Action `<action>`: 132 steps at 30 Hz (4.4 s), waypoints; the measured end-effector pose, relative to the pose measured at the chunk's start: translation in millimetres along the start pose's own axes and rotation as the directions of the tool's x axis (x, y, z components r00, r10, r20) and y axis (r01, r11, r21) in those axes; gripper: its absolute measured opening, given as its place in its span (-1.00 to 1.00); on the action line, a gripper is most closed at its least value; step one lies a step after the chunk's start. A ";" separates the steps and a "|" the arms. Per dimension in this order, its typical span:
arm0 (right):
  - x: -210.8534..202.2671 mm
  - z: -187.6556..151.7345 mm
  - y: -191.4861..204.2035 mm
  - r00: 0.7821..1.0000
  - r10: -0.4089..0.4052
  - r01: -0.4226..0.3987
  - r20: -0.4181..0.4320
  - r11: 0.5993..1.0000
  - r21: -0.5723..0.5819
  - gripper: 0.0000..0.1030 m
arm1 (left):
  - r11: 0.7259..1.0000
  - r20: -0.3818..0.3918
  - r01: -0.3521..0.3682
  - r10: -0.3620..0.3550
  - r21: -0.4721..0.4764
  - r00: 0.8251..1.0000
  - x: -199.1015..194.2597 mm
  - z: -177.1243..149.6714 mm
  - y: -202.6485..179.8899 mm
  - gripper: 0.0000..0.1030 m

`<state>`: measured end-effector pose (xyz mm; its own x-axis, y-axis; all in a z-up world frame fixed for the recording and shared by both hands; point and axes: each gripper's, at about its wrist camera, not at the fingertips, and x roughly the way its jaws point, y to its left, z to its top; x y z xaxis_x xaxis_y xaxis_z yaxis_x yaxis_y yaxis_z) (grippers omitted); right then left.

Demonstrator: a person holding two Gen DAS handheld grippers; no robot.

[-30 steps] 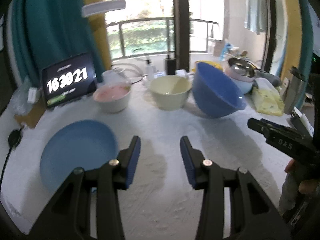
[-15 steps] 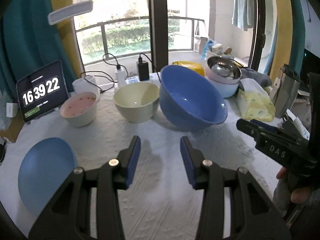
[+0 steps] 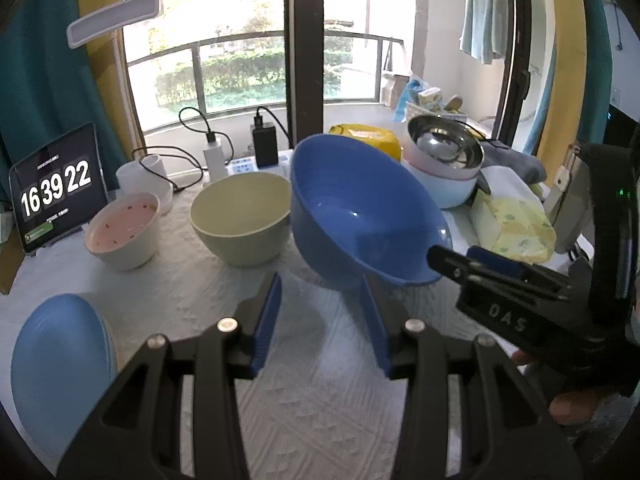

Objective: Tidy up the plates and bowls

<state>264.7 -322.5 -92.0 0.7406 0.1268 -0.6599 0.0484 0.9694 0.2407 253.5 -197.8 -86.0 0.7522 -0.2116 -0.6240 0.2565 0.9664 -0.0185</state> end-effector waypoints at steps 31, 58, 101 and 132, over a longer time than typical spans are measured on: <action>29.7 -13.9 9.6 0.993 -0.047 0.043 -0.106 0.998 -0.045 -0.53 | 1.000 -0.019 0.029 -0.030 -0.003 0.999 42.0 -14.1 3.6 -0.44; -36.4 -32.5 58.0 0.998 -0.042 0.038 -0.041 0.996 -0.078 -0.56 | 0.996 0.013 0.057 -0.056 -0.066 0.998 -34.9 -35.1 45.1 -0.46; -67.8 -78.1 129.9 0.989 -0.072 0.061 -0.127 0.994 -0.088 -0.55 | 0.986 -0.121 0.046 -0.065 -0.160 0.991 -81.5 -91.5 107.8 -0.33; -74.0 -38.7 168.3 0.996 -0.087 0.081 -0.028 0.981 -0.176 -0.35 | 0.982 0.008 -0.013 0.015 -0.187 1.000 -117.9 -62.7 168.8 -0.13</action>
<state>192.1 -160.6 -30.3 0.7144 0.0475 -0.6982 -0.0105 0.9983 0.0572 170.0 -0.6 -64.6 0.7609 -0.1984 -0.6178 0.1284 0.9793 -0.1564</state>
